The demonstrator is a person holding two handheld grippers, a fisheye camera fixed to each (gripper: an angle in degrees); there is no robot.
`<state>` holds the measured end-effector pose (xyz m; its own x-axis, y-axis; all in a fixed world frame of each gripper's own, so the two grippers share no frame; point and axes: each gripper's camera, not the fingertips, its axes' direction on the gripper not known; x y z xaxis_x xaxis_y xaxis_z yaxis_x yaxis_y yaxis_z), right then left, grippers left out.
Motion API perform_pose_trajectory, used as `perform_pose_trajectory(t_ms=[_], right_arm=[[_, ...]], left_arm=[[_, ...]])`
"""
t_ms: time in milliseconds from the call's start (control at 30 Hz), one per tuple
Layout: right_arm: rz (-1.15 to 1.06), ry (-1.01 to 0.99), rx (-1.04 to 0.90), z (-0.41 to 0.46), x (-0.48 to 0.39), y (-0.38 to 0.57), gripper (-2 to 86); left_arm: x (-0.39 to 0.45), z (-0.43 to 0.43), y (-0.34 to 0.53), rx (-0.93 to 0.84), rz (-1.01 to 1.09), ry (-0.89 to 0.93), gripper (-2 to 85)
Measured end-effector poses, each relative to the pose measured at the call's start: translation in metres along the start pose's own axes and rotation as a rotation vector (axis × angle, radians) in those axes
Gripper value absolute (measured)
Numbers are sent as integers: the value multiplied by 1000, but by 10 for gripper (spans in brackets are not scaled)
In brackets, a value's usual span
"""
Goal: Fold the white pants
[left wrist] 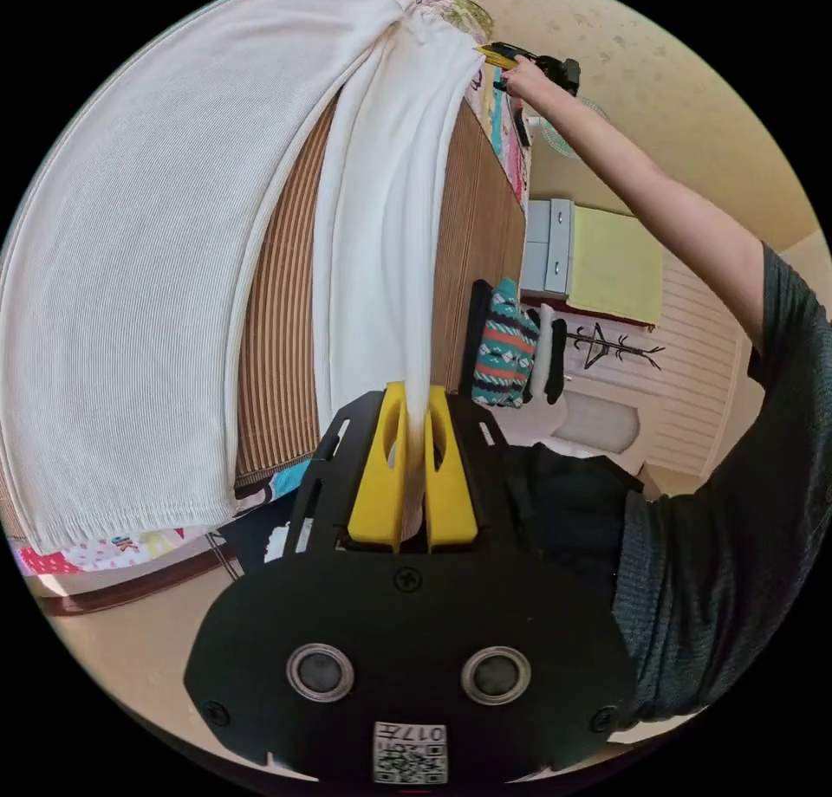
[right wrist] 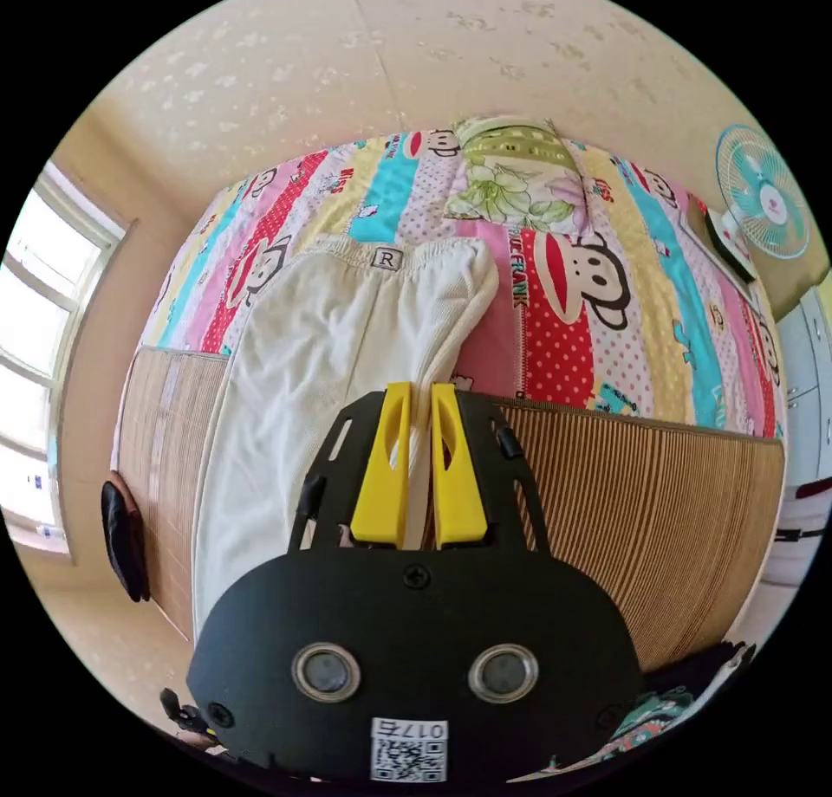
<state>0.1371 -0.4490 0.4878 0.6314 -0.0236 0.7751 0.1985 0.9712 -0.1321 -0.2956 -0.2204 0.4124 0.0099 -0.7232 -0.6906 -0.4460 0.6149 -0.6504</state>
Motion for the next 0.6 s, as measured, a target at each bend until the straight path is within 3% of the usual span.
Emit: perform_pose_trajectory(t_ms=[167, 267, 333, 467, 600], right_arm=[[-119, -219, 24, 17, -125, -49, 28], [-127, -307, -112, 84, -171, -70, 40], [-88, -359, -140, 106, -175, -63, 44], [-137, -589, -117, 99, -158, 14, 67], [-177, -577, -306, 94, -119, 171, 77]], left_arm=[[-34, -92, 60, 233, -130, 173, 14], [-71, -145, 85, 393, -258, 184, 22], [-101, -172, 87, 411, -369, 71, 33], [-116, -182, 68, 335, -426, -99, 40], [-88, -168, 45, 240, -372, -207, 40]])
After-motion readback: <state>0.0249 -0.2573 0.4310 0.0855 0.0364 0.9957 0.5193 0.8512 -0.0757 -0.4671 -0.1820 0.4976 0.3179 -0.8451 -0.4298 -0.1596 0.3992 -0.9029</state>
